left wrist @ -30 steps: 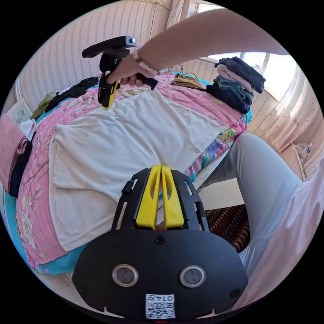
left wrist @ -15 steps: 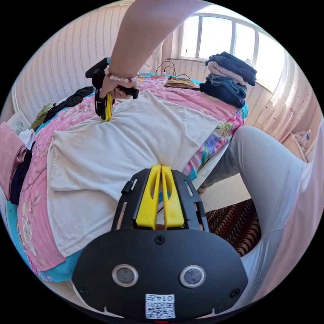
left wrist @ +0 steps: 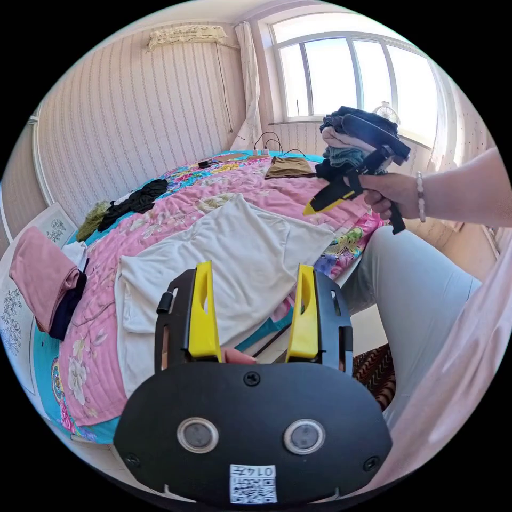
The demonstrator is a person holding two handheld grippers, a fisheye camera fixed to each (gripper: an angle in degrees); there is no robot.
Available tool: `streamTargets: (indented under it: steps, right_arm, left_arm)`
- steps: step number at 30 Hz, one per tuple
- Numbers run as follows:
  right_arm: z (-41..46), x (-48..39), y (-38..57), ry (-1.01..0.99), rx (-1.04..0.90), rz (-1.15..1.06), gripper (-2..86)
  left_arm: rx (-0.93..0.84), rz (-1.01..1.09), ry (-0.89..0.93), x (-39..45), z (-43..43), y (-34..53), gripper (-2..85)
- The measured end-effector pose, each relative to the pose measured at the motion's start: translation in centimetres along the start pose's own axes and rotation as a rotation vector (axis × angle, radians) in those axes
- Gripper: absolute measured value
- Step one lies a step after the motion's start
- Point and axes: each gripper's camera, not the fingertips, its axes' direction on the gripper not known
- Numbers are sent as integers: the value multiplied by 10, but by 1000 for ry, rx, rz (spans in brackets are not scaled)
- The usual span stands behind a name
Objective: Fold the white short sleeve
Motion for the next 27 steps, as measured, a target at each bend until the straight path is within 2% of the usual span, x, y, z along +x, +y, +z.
streamTargets:
  steps: [5, 10, 13, 18, 23, 27]
  right_arm:
    - [-22, 49, 19, -131, 15, 145, 88]
    - [-37, 84, 9, -220, 11, 218, 13]
    - [-64, 100, 10, -300, 72, 209, 3]
    - [-114, 132, 11, -526, 211, 236, -2]
    - [-142, 137, -9, -606, 208, 161, -2]
    - [-145, 140, -22, -676, 183, 109, 2]
  left_arm:
    - [-59, 93, 54, 33, 10, -14, 213]
    - [-182, 188, -46, 58, 35, -33, 207]
    - [-263, 238, -45, 67, 59, -51, 208]
    - [-279, 232, 9, 82, 98, -89, 209]
    - [-297, 173, 64, 87, 134, -125, 200]
    - [-407, 160, 86, 83, 163, -142, 126]
